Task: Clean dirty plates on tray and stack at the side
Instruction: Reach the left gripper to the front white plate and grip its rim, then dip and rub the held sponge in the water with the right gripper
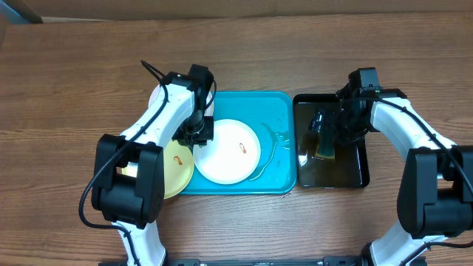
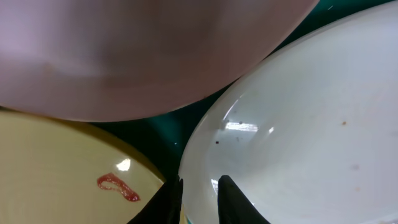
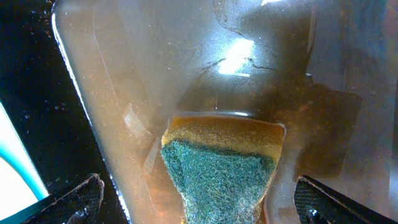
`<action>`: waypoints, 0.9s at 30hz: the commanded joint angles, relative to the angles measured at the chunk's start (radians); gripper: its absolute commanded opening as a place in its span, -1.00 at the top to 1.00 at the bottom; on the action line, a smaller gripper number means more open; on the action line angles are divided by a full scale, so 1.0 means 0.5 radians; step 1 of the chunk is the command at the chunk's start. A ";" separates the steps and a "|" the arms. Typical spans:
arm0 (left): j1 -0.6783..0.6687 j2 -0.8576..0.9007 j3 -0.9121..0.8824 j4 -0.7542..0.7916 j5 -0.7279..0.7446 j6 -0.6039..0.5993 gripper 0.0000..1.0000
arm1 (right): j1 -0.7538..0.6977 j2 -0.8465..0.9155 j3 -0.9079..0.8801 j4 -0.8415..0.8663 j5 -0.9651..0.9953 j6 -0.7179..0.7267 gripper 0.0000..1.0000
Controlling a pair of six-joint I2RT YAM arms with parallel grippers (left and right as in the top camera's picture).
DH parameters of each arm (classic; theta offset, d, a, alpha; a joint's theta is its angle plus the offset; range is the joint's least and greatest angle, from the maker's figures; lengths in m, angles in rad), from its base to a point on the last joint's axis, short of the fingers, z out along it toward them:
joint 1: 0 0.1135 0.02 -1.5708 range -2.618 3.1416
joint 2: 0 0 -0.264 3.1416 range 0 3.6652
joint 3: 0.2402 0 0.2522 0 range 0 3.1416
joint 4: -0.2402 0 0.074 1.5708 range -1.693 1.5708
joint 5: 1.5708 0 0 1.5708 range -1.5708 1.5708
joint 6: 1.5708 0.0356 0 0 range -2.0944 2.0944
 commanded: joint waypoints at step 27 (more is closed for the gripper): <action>-0.014 -0.008 -0.181 0.391 0.396 0.205 0.45 | -0.002 -0.005 0.034 0.031 0.003 -0.003 -1.00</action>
